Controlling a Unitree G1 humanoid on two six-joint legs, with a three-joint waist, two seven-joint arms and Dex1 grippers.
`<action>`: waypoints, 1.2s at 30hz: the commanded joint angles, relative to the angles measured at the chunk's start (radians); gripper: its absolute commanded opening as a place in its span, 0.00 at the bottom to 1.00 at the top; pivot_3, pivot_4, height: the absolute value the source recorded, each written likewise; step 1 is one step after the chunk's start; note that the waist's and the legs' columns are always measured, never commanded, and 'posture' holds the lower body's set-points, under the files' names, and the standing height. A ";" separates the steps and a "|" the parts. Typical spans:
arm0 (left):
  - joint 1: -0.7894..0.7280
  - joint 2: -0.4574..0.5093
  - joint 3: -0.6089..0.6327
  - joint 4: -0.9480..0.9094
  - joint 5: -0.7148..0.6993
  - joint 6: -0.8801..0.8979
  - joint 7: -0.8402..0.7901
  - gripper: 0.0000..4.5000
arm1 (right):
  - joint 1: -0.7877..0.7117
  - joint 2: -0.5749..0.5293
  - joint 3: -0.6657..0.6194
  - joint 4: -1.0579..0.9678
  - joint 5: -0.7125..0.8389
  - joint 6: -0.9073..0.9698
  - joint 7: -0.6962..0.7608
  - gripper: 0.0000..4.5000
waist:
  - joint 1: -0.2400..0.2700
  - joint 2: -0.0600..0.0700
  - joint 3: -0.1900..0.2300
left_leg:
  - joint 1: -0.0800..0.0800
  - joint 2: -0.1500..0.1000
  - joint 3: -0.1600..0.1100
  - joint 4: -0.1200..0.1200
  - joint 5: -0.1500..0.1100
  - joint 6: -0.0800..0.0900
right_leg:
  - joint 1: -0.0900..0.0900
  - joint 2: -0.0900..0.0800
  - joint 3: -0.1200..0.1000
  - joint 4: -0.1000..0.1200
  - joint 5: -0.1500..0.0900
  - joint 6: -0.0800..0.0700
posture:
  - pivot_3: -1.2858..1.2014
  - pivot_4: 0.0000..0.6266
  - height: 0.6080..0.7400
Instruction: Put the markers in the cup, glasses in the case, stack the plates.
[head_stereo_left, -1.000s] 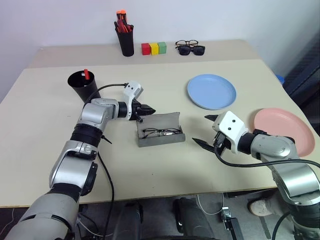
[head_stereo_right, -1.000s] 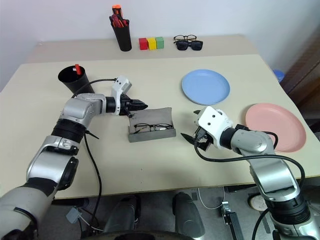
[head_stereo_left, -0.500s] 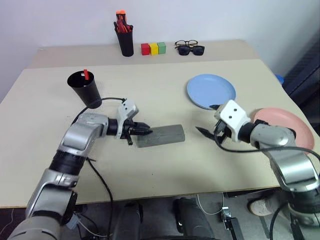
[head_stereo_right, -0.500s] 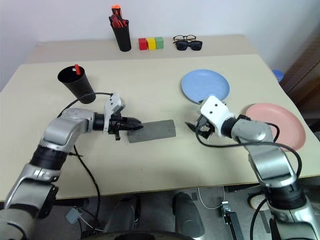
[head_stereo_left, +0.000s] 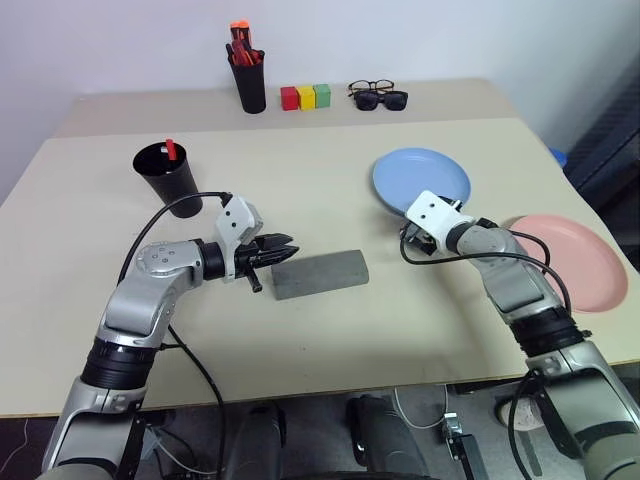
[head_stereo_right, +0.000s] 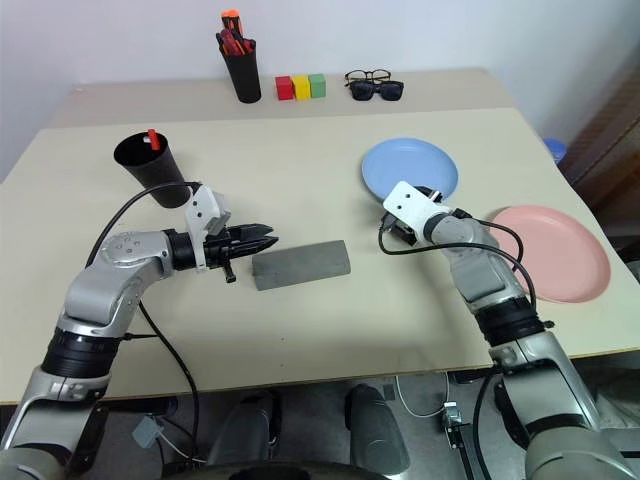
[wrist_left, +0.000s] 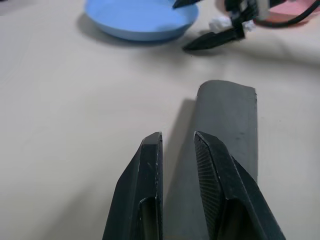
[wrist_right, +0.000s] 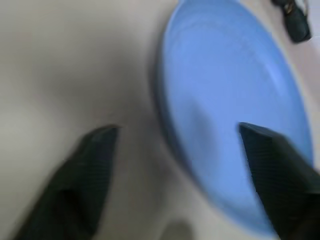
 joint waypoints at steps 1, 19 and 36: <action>0.034 0.011 0.039 -0.086 -0.042 0.022 0.021 0.21 | -0.034 0.019 -0.011 0.037 -0.033 -0.054 -0.037 0.34 | 0.002 0.000 0.000 | 0.000 0.000 0.000 0.000 0.000 0.000 | 0.000 0.000 0.000 0.000 0.000 0.000 | 0.52 0.24 1.00; -0.055 -0.046 -0.094 0.005 -0.034 -0.043 -0.029 0.21 | 0.558 -0.294 -0.504 -0.747 0.022 0.181 0.202 0.01 | 0.030 0.003 0.001 | 0.000 -0.001 0.000 0.002 -0.001 0.002 | 0.005 -0.001 -0.001 -0.003 -0.001 0.002 | 0.52 0.24 1.00; -0.092 -0.090 -0.105 0.065 -0.027 -0.088 -0.048 0.21 | 0.624 -0.184 -0.415 -0.781 0.020 0.233 0.185 0.51 | 0.001 0.006 0.000 | 0.005 0.000 0.001 0.002 -0.002 0.003 | 0.007 0.000 0.001 -0.003 -0.002 0.001 | 0.52 0.24 1.00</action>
